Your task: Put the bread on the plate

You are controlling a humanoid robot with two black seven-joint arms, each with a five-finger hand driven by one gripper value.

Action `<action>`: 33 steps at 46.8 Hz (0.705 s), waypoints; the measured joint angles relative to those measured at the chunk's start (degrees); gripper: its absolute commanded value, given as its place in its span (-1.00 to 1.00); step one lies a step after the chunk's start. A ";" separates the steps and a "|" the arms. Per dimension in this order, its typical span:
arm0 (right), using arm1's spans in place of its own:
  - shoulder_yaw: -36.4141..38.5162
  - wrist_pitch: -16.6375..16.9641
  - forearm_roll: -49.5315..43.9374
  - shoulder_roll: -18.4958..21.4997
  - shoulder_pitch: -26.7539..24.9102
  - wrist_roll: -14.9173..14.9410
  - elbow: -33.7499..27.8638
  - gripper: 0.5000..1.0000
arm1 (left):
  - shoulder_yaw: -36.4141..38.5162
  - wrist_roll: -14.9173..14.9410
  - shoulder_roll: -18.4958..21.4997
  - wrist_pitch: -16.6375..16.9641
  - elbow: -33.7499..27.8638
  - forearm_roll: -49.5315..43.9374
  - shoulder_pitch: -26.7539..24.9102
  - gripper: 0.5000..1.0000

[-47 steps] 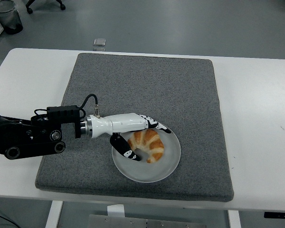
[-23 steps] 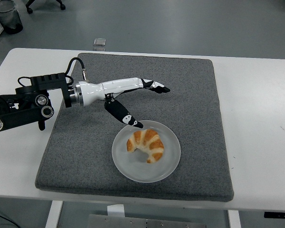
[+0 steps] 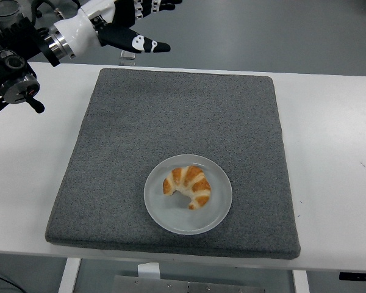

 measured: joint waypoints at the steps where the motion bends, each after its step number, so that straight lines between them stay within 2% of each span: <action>1: 0.00 0.01 0.00 0.00 0.01 0.01 0.00 0.75 | -0.02 0.00 -0.05 0.05 1.00 -1.83 -0.11 0.95; 7: -0.02 0.02 0.01 0.00 0.00 0.01 0.00 0.76 | -0.02 0.01 -0.07 0.06 5.12 -10.96 -0.38 0.95; 22: -0.02 -0.06 0.01 0.00 0.00 0.00 0.00 0.75 | 0.44 0.43 -0.25 -0.35 11.04 -23.45 0.75 0.95; 33: -0.01 -0.07 0.01 0.00 0.00 0.01 0.00 0.75 | 0.54 4.64 -0.44 -1.57 12.74 -31.59 3.39 0.95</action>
